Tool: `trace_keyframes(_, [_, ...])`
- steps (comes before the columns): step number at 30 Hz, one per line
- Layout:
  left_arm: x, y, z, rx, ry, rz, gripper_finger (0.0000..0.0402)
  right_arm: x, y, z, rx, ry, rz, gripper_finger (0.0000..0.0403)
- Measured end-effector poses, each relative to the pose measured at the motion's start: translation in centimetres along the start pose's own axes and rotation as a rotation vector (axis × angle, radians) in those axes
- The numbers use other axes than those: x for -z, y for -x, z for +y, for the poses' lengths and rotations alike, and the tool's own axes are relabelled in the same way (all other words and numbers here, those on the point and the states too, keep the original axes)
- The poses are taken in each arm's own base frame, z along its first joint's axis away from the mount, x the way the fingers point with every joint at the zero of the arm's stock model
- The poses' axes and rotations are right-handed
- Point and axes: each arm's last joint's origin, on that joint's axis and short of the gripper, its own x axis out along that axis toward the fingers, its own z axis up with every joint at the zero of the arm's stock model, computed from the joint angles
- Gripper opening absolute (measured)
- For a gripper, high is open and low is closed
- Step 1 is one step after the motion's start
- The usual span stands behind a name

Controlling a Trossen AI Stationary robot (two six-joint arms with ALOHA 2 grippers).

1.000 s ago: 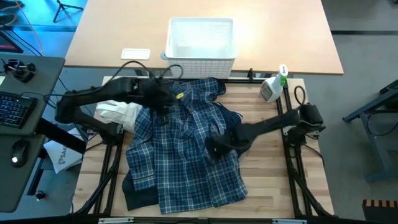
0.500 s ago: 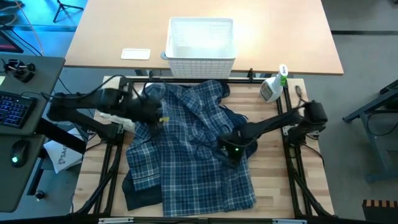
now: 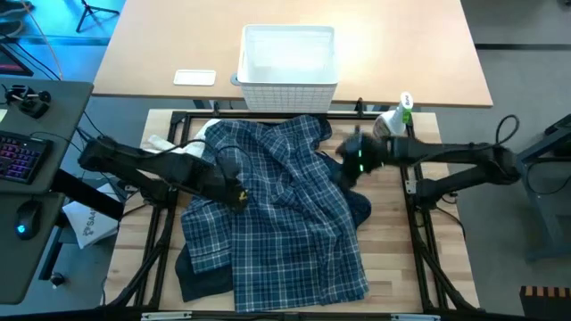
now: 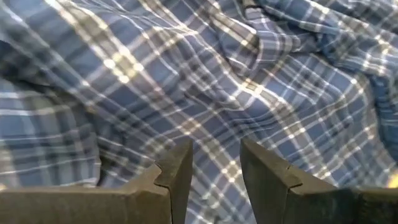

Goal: Fold laundry
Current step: Fold the blue plaid flannel shirt

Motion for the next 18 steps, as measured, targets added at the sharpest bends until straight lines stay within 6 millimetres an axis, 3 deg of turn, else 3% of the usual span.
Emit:
trace_keyframes(4, [0.1,-0.4,-0.9,0.049,0.024,0.01,0.0121,-3.5,-1.0,-2.8,0.041,-0.076,-0.106,0.0158])
trace_keyframes(11, [0.7,-0.2,-1.6,0.09,-0.001,-0.008,0.0121,-7.7,-4.9,-9.8,0.308,-0.263,-0.143,0.0241])
trace_keyframes(18, [1.4,0.1,-1.9,0.082,-0.033,-0.051,0.0121,-10.4,-8.8,-14.7,0.444,-0.388,-0.184,0.0241])
